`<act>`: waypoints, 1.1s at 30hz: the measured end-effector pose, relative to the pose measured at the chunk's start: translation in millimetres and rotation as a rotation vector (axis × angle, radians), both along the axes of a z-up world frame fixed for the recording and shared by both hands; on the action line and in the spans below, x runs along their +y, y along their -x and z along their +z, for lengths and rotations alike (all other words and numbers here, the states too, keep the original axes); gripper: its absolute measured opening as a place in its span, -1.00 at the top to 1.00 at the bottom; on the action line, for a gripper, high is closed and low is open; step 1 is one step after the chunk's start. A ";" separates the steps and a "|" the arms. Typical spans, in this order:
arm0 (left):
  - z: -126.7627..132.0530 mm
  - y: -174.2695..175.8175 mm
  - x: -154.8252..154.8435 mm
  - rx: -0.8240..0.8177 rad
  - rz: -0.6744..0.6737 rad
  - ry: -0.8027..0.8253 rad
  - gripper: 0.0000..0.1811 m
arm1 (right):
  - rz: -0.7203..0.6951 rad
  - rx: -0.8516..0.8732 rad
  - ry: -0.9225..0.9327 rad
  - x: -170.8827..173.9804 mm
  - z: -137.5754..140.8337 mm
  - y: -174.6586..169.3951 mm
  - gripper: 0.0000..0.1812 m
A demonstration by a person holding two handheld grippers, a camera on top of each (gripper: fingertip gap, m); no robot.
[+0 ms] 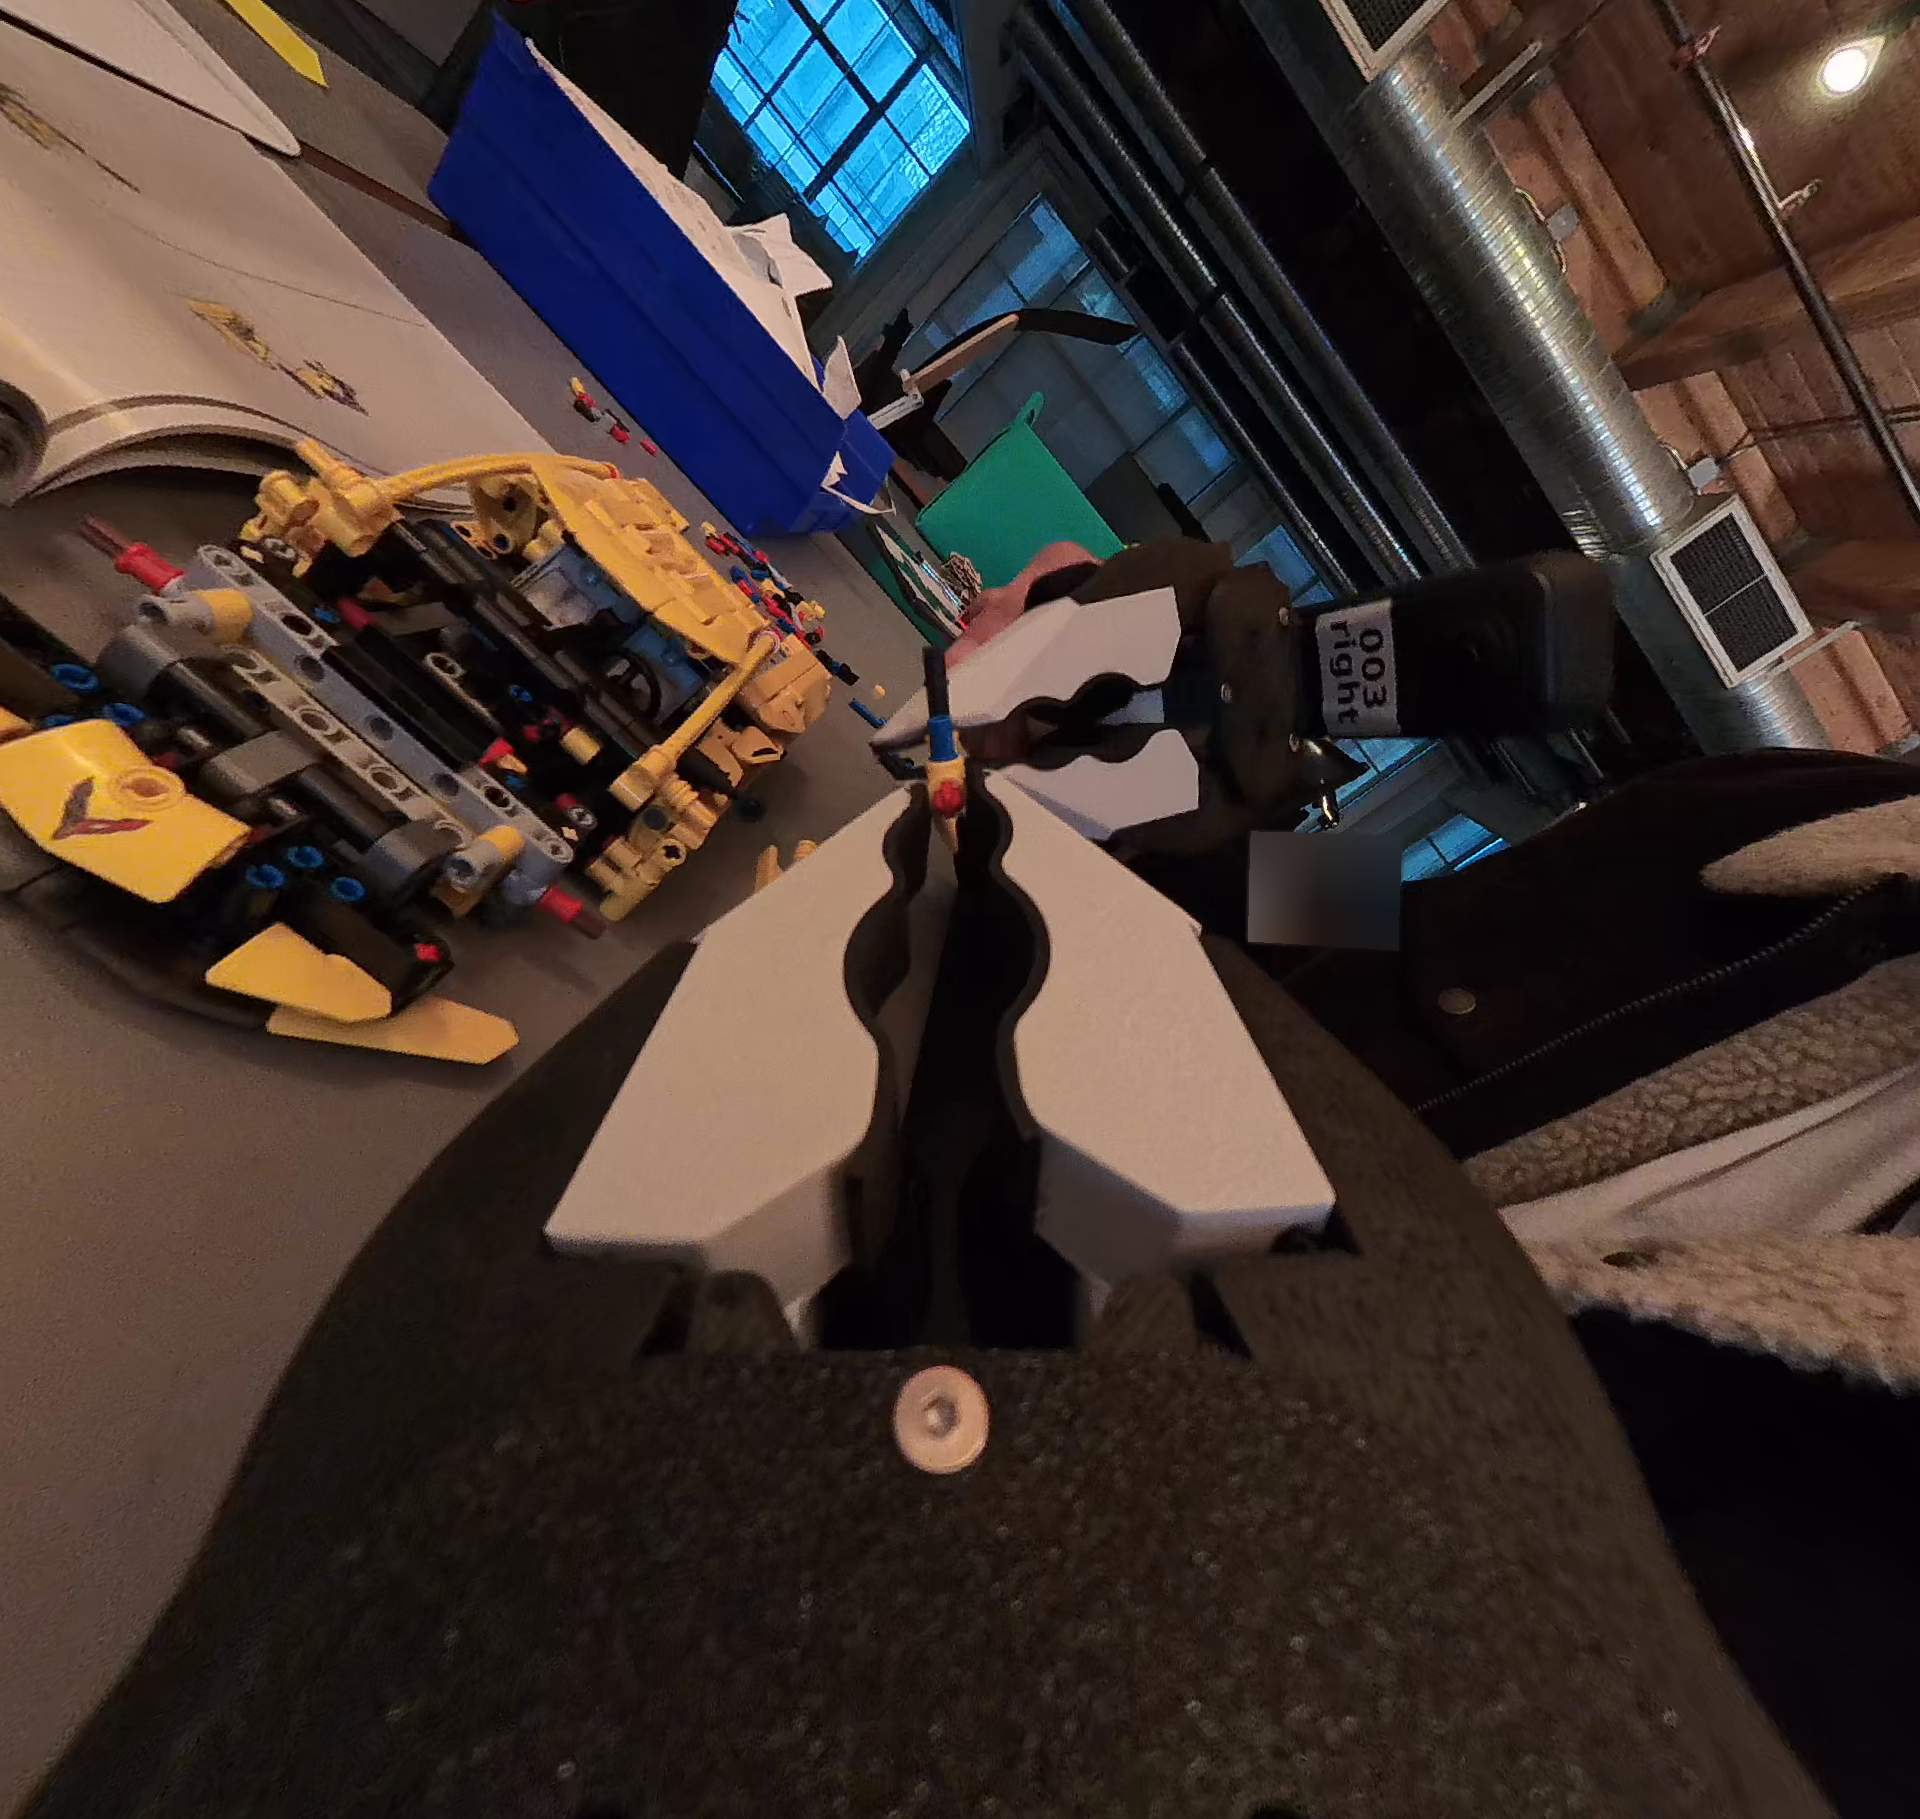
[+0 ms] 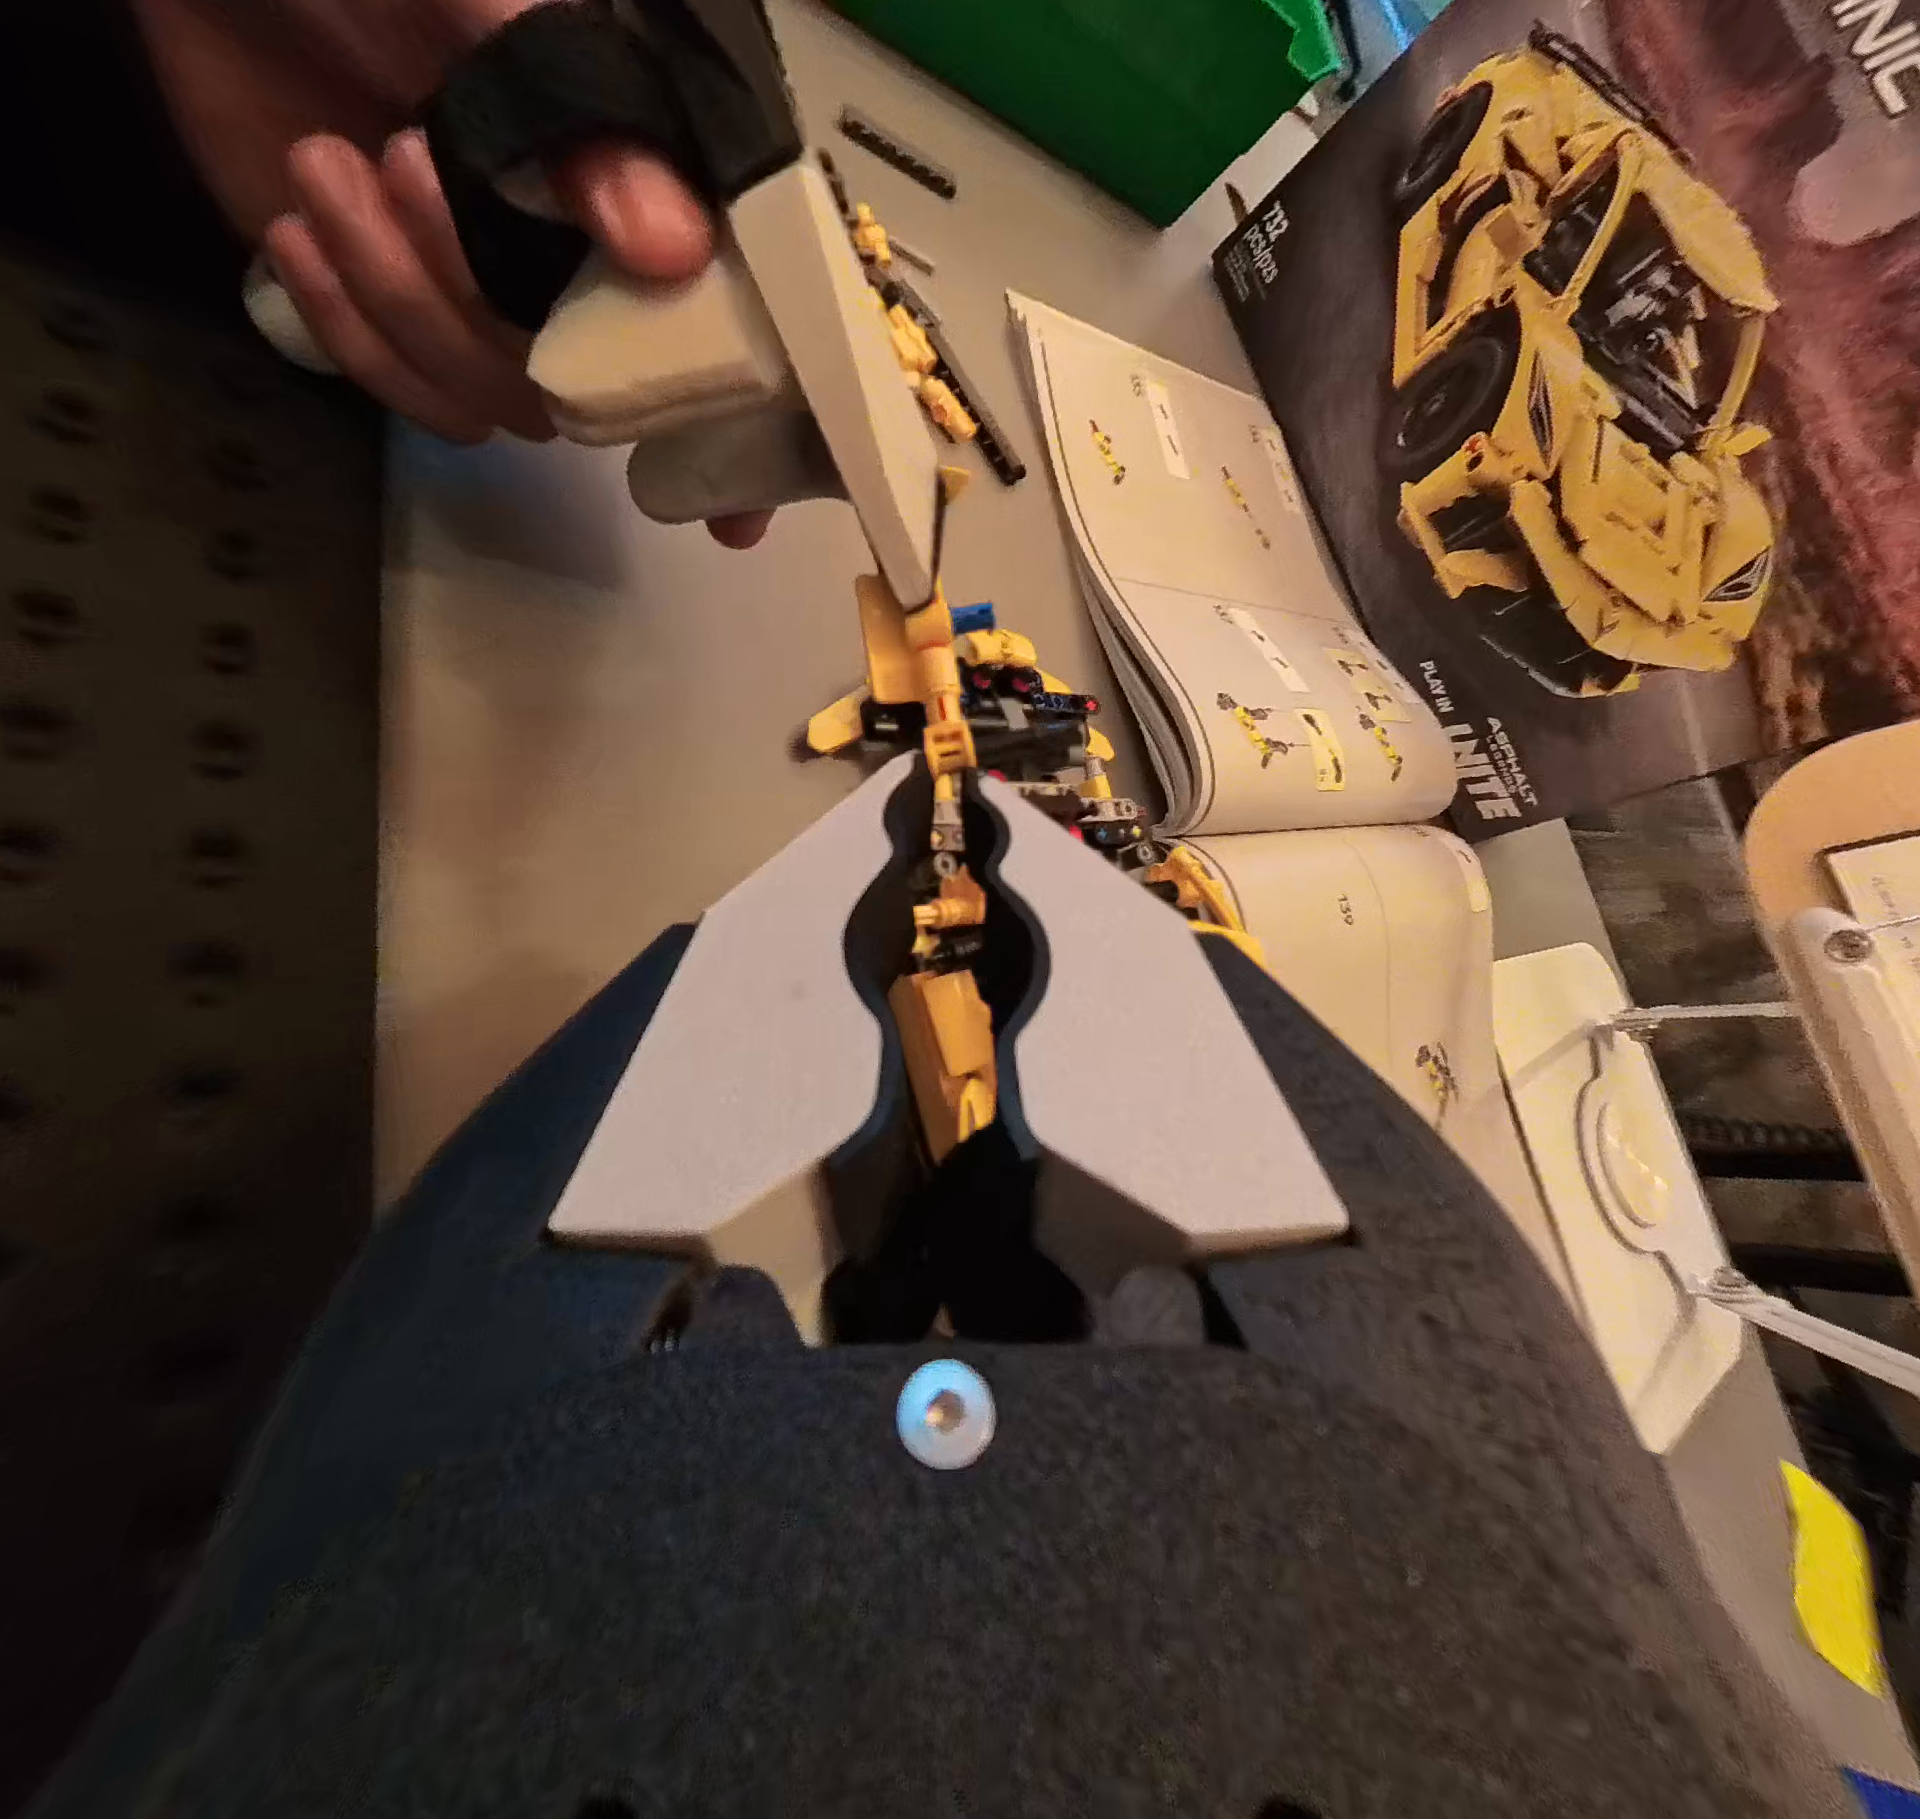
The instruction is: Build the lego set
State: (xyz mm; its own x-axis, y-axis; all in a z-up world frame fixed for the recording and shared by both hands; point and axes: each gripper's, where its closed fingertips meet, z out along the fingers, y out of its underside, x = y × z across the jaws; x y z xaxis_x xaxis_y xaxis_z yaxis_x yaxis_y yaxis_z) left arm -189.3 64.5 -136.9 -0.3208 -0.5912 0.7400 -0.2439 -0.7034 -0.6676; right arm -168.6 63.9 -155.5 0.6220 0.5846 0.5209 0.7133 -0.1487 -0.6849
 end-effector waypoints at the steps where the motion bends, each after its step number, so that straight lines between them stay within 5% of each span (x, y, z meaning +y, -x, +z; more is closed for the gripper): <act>1: 0.6 0.2 -0.2 -0.003 0.000 -0.005 0.93 | -0.001 0.051 0.012 0.5 1.9 0.2 0.95; 11: -3.5 -0.3 -4.6 0.023 -0.022 -0.024 0.94 | -0.028 0.015 -0.016 1.2 -5.8 -0.6 0.40; 16: -7.4 -1.9 -14.2 0.046 -0.057 -0.076 0.94 | -0.019 -0.031 -0.039 -1.1 -5.3 -2.8 0.69; 33: -17.0 -5.9 -16.1 0.104 -0.049 -0.114 0.94 | -0.047 -0.208 -0.013 -1.4 -19.8 -9.9 0.71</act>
State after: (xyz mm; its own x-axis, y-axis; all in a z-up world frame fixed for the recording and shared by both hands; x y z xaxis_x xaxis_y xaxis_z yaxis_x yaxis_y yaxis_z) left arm -183.5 48.5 -153.9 -0.2760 -0.6590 0.6997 -0.3481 -0.6100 -0.7119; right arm -158.7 62.5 -175.3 0.5268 0.5495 0.6484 0.8320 -0.1771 -0.5258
